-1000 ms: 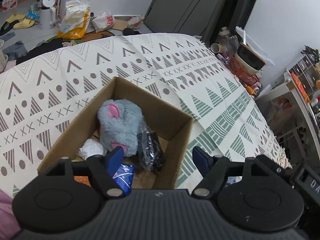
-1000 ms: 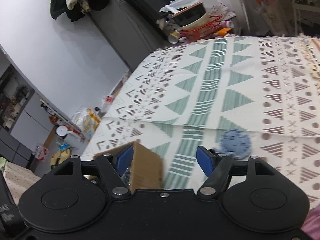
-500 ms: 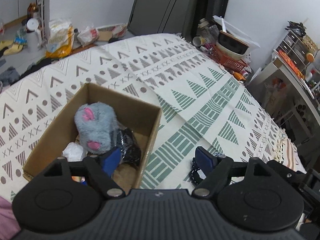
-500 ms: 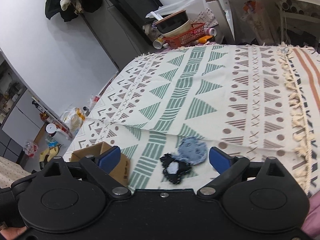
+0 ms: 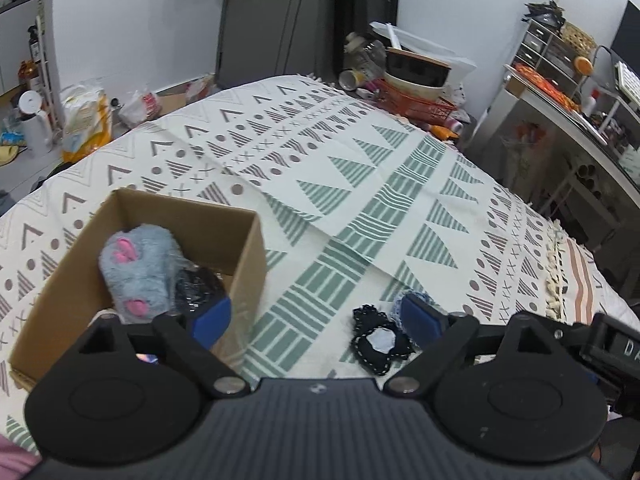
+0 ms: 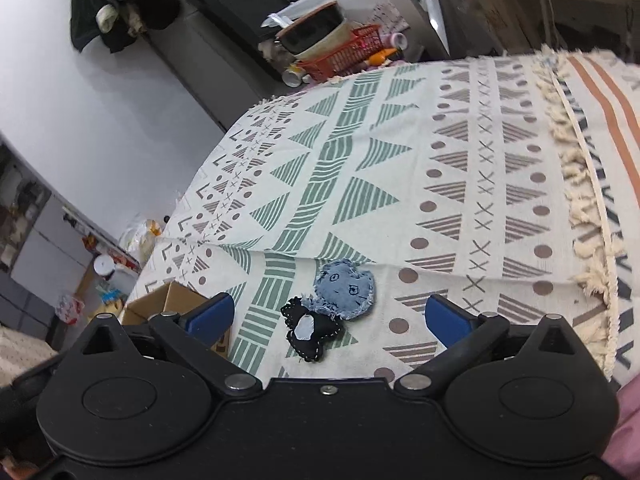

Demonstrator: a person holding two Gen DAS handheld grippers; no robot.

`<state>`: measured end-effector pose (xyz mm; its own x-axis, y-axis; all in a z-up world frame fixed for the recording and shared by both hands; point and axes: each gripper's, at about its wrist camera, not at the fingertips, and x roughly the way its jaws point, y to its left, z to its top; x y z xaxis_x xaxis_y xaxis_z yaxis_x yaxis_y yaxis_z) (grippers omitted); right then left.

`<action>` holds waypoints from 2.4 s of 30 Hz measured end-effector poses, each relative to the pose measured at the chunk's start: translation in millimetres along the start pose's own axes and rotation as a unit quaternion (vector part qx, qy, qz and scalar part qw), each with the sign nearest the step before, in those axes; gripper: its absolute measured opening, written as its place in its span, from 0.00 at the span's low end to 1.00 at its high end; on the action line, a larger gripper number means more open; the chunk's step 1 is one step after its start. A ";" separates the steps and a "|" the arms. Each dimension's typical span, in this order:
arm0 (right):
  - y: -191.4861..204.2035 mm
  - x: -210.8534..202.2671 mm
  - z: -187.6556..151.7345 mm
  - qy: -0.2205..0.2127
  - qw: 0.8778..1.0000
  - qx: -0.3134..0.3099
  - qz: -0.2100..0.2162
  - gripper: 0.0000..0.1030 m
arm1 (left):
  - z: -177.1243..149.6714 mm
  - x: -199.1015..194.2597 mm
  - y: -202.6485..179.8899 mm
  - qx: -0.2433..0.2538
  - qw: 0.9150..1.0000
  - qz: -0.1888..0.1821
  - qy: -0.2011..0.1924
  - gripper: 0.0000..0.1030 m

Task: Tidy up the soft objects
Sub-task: 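Move the left gripper to the black-and-white patch while the right gripper approaches the denim plush, then grasp the black-and-white patch with the left gripper while the right gripper grasps the blue denim plush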

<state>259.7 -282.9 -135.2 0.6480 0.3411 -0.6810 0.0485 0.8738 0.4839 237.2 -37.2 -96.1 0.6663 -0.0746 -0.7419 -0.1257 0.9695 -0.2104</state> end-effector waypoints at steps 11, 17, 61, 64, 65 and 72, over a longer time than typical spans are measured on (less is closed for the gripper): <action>-24.4 18.7 -1.1 0.020 0.998 0.057 0.026 1.00 | -8.7 25.2 -26.3 0.042 0.999 -0.008 0.013 0.94; -31.5 24.8 3.7 0.010 0.997 0.068 0.043 0.94 | -11.6 45.1 -34.9 0.045 0.998 -0.014 0.031 0.93; -37.7 120.3 4.7 0.071 0.997 0.010 0.038 0.60 | -33.3 123.1 -48.5 0.015 0.990 -0.076 0.117 0.21; -37.3 119.7 4.3 0.068 0.997 -0.002 0.020 0.44 | -32.6 117.6 -47.6 0.018 0.991 -0.067 0.112 0.21; -37.2 119.3 4.0 0.068 0.998 -0.007 0.015 0.43 | -31.9 115.5 -47.2 0.019 0.992 -0.064 0.109 0.21; -39.7 110.0 2.3 0.077 0.997 0.007 0.018 0.17 | -29.0 99.5 -42.7 0.021 0.994 -0.050 0.095 0.21</action>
<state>330.8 -280.8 -228.1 0.5260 0.4223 -0.7382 0.0378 0.8555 0.5164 287.5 -92.7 -179.4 0.5226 -0.2105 -0.8262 -0.0312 0.9637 -0.2653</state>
